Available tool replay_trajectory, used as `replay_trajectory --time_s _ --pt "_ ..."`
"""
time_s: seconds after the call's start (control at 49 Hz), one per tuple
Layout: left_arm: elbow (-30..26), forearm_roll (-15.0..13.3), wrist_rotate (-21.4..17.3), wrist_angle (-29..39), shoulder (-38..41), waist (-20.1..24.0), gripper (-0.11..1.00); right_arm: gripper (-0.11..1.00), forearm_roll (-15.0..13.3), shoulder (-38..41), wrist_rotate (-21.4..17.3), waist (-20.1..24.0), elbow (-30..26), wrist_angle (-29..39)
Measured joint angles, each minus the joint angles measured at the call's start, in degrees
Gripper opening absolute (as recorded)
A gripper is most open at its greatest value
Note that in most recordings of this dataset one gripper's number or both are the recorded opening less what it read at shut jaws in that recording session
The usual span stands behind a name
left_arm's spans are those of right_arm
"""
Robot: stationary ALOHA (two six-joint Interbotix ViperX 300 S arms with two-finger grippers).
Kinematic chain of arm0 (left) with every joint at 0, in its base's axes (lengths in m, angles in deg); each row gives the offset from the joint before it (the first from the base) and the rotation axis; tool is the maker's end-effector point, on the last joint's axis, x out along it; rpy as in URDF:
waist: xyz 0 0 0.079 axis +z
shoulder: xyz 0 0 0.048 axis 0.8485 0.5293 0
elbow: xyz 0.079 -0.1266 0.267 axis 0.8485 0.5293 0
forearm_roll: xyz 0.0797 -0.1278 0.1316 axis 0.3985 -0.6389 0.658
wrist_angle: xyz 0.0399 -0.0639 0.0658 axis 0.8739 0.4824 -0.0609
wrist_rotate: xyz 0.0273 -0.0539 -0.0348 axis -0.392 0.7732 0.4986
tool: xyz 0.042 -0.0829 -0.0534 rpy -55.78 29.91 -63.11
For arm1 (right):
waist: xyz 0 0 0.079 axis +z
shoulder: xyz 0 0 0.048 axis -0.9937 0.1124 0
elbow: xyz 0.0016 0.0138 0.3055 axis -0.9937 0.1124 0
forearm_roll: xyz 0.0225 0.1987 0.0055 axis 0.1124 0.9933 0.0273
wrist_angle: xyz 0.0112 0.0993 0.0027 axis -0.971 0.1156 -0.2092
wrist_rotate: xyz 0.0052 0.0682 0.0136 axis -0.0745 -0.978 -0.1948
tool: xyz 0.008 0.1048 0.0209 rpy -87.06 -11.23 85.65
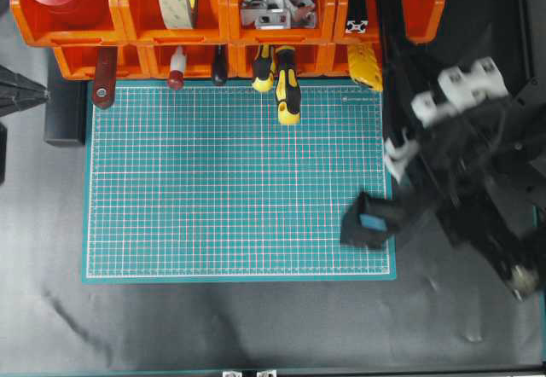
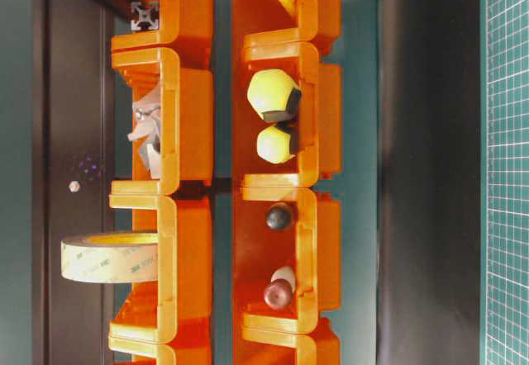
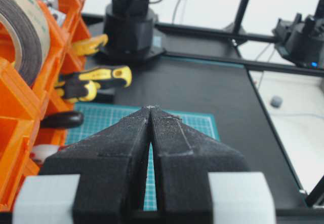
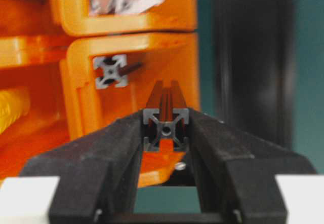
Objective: Pick frame from container rack with right arm.
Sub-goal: 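Pull the extrusion out of the rack and swing it over the mat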
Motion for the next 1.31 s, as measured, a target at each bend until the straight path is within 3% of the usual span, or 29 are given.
replay_trajectory --time_s 0.327,0.511,0.613,0.837,1.041,1.307 --pt "0.0 -0.1 0.1 0.2 -0.7 0.0 0.01 0.25 -3.9 10.2 7.0 12.0 -14.4 7.1" --pt "0.0 0.0 0.1 0.6 -1.8 0.0 0.01 0.25 -3.7 14.7 7.2 17.1 -21.4 7.0" --pt "-0.1 0.0 0.1 1.3 -3.0 0.0 0.01 0.25 -1.3 15.6 7.2 18.9 -22.7 5.6" --pt "-1.0 0.0 0.1 2.3 -4.8 0.0 0.01 0.25 6.1 17.0 7.3 19.8 -22.3 -2.9" --pt "-1.1 0.0 0.1 2.3 -5.2 0.0 0.01 0.25 10.5 17.3 6.3 19.1 -17.0 -13.4" --pt "-1.1 0.0 0.1 2.4 -5.2 0.0 0.01 0.25 12.2 17.3 6.2 12.0 -7.5 -27.6"
